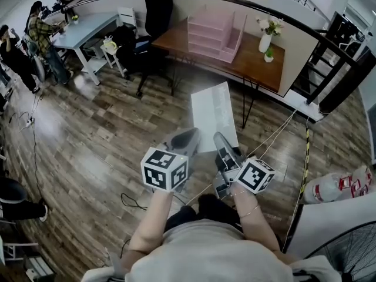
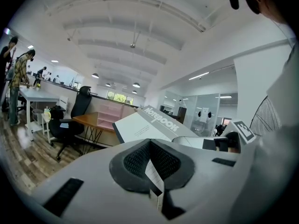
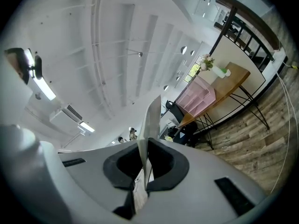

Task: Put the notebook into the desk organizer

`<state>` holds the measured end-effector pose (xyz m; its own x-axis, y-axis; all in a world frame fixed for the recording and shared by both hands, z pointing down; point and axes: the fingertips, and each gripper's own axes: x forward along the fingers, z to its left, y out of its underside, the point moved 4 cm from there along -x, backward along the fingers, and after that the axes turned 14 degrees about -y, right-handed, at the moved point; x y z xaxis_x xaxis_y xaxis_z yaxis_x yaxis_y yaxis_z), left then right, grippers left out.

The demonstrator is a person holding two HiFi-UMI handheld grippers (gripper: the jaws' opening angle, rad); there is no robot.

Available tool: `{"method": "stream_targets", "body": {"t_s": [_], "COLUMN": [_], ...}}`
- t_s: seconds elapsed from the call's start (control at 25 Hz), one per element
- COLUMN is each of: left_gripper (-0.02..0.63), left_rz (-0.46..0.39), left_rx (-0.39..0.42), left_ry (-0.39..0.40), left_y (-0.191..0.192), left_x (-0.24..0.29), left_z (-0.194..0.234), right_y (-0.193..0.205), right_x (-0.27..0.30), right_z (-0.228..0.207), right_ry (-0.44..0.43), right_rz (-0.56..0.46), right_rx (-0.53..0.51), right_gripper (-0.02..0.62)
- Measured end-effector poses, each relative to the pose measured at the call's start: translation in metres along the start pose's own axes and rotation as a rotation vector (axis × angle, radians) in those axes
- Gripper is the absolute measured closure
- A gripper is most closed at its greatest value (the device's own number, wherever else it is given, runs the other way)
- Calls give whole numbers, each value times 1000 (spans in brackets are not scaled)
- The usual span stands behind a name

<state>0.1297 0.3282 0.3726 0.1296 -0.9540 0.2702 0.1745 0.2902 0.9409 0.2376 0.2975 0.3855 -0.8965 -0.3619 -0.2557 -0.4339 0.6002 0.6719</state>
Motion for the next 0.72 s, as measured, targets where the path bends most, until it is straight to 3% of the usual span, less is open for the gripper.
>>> {"method": "stream_targets", "body": {"t_s": [0.28, 0.72], "left_gripper": [595, 596], "left_rz": [22, 27], "left_rx": [4, -31], "left_ry": [-13, -70], "left_y": [6, -9], "left_x": [9, 77], "left_z": [18, 73], "right_y": [15, -21], "right_x": [25, 93], "right_z": [-13, -68], "right_ry": [25, 15], "right_rz": [59, 64], "right_rx": [-40, -69], "right_gripper": [575, 575]}}
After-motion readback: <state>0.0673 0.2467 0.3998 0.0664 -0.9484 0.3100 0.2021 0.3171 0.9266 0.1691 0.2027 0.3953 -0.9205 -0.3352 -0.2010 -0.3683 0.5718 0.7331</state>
